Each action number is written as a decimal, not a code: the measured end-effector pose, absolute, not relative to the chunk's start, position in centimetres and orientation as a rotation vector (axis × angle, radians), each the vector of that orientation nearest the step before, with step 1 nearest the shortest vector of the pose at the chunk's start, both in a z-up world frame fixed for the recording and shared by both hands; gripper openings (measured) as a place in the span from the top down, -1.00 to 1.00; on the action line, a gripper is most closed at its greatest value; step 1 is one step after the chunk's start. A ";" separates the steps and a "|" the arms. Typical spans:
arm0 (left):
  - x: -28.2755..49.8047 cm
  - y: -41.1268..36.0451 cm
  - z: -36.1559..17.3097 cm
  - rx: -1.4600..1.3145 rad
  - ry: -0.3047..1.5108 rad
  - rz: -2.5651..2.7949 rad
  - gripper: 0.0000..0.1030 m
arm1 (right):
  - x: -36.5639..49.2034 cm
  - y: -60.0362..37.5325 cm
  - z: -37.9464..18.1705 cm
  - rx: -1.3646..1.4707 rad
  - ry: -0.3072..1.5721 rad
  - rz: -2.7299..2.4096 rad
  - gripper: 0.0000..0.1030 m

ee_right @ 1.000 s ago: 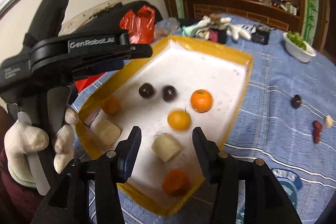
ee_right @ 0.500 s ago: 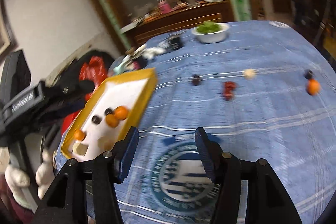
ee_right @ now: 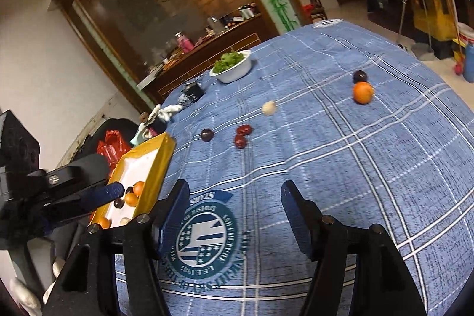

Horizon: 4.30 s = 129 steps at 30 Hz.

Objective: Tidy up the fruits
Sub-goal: 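Move both open tools back over the remaining fruit on the cloth, then close the left tool on a red date while the right tool grasps an orange, then carry the date and orange over the tray and open both tools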

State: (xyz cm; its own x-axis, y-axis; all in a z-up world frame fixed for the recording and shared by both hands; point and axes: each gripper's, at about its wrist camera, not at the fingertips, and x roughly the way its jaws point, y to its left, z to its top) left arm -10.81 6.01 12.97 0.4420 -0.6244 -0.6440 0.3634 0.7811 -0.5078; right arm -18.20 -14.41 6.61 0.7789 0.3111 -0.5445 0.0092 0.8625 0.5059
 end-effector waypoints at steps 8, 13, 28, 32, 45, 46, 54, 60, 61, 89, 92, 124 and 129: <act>-10.4 4.0 11.7 -0.225 0.966 -0.630 -0.75 | -17.9 -15.6 5.9 0.539 0.664 0.145 -0.38; -9.1 4.9 10.6 -0.259 0.984 -0.642 -0.75 | -16.9 -15.4 5.0 0.535 0.686 0.130 -0.38; -5.3 8.8 9.4 -0.174 0.906 -0.456 -0.75 | -14.3 -23.0 4.7 0.522 0.676 0.001 -0.38; -3.5 8.5 8.1 -0.190 0.949 -0.469 -0.44 | -13.2 -28.3 4.3 0.543 0.682 -0.118 -0.38; 3.0 -1.0 4.6 0.010 1.006 -0.467 0.19 | -3.8 -28.2 1.5 0.474 0.790 -0.095 -0.36; 3.6 -1.7 4.0 0.029 1.007 -0.459 0.18 | -3.7 -28.3 1.2 0.468 0.791 -0.097 -0.36; 4.9 -4.3 1.4 0.178 0.998 -0.363 0.20 | -2.8 -28.8 -0.1 0.480 0.809 -0.079 -0.27; 4.5 -4.1 1.5 0.197 0.968 -0.355 0.57 | -2.3 -28.0 -0.1 0.406 0.823 -0.138 0.17; 4.5 -3.9 1.5 0.183 0.972 -0.359 0.57 | -2.3 -27.9 -0.1 0.391 0.826 -0.149 0.27; -5.3 8.2 11.7 -0.154 0.780 -0.417 0.56 | -9.4 -20.4 5.5 0.403 0.711 0.034 0.28; -6.4 11.0 12.7 -0.197 0.740 -0.396 0.56 | -10.3 -17.4 6.7 0.368 0.703 0.080 0.28; -8.3 34.4 6.5 -0.451 0.743 -0.022 -0.01 | -8.8 16.8 2.8 -0.045 0.928 0.608 0.24; -8.8 34.3 7.7 -0.476 0.698 -0.038 -0.41 | -9.7 15.8 3.7 -0.045 0.894 0.587 0.19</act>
State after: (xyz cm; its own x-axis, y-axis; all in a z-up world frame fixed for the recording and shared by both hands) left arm -8.80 34.31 7.73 0.7702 -0.1902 -0.6088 -0.1225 0.8926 -0.4338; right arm -9.73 15.78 3.65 0.4804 0.4627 -0.7450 -0.4994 0.8426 0.2013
